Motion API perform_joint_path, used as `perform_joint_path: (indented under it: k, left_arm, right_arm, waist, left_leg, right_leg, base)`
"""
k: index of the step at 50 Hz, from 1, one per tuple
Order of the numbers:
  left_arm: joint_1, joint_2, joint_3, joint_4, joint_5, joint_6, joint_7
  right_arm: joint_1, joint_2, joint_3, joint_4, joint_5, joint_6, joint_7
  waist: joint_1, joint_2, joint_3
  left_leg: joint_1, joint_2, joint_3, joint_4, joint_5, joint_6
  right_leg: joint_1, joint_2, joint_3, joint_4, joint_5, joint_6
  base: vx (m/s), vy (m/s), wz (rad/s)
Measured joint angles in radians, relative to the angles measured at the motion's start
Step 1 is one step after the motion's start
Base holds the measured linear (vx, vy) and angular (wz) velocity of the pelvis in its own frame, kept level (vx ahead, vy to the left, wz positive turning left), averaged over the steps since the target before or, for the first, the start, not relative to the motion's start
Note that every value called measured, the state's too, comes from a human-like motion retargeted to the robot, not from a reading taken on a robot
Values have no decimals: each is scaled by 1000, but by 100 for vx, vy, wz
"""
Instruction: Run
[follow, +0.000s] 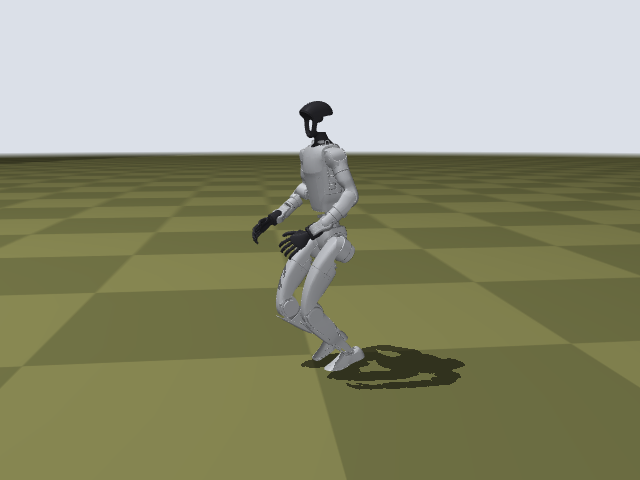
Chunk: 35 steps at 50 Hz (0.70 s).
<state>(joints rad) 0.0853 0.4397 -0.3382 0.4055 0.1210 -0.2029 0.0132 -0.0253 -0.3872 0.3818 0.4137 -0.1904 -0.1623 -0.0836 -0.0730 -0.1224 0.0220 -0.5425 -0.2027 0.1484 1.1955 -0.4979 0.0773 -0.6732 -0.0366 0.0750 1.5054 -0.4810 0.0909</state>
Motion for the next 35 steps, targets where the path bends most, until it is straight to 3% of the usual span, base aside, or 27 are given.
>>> perform_joint_path:
  k: [3,6,10,14,18,23,25,30,33,35]
  left_arm:
    - [-27,-4,-1,-14,-2,-9,-15]
    - [-43,-20,8,-34,-3,-14,-26]
    - [-56,-52,32,-51,-4,-12,-29]
    - [-45,-71,60,-61,-27,-8,-18]
    - [-2,-58,60,-67,-56,-9,-8]
    - [28,-54,45,-50,-87,-2,22]
    - [26,-43,47,-47,-99,0,36]
    - [-21,22,58,-19,-123,22,71]
    - [-19,-2,60,20,-154,32,83]
    - [-5,-38,62,46,-179,31,83]
  right_arm:
    - [4,-6,6,-56,-7,-8,22]
    - [-16,-9,10,-101,-15,-10,31]
    - [-58,-21,2,-108,-29,3,10]
    - [-74,-26,-32,-66,-9,12,-39]
    - [-34,-21,-66,-35,20,8,-69]
    - [21,-33,-73,-58,42,1,-57]
    - [28,-44,-73,-104,57,3,-39]
    - [37,-66,-108,-250,97,10,10]
    - [43,-68,-102,-258,110,15,22]
    - [38,-62,-83,-226,116,16,23]
  waist:
    - [8,18,12]
    - [51,42,26]
    - [122,62,57]
    - [175,67,73]
    - [193,57,51]
    - [119,25,61]
    - [68,17,82]
    - [2,43,141]
    - [-11,59,128]
    - [-24,64,100]
  left_leg:
    - [-41,6,-41,48,0,-26]
    - [-119,58,-59,176,4,-45]
    - [-250,178,-47,409,3,-29]
    - [-319,253,-46,492,-1,-9]
    - [-259,232,-28,374,-1,2]
    - [-113,81,-1,163,5,18]
    - [-59,21,-6,112,-46,48]
    - [21,-6,-61,76,-245,105]
    - [20,15,-80,53,-203,85]
    - [-8,40,-78,58,-69,30]
  right_leg:
    - [27,68,7,-87,-50,-6]
    - [57,109,-23,-153,-136,-50]
    - [80,128,-77,-176,-271,-113]
    - [89,110,-111,-195,-302,-125]
    - [89,63,-102,-214,-214,-85]
    - [-14,-73,-62,21,62,-11]
    - [-95,-108,-31,196,176,2]
    - [-302,-2,-9,523,332,22]
    - [-317,50,-32,463,314,20]
    - [-271,73,-35,318,296,35]
  base:
    - [-1,-3,162]
    - [-5,-2,140]
    - [-7,1,119]
    - [-2,6,85]
    - [5,11,75]
    - [4,14,80]
    - [3,12,73]
    - [4,4,32]
    - [10,-1,12]
    - [11,-3,36]
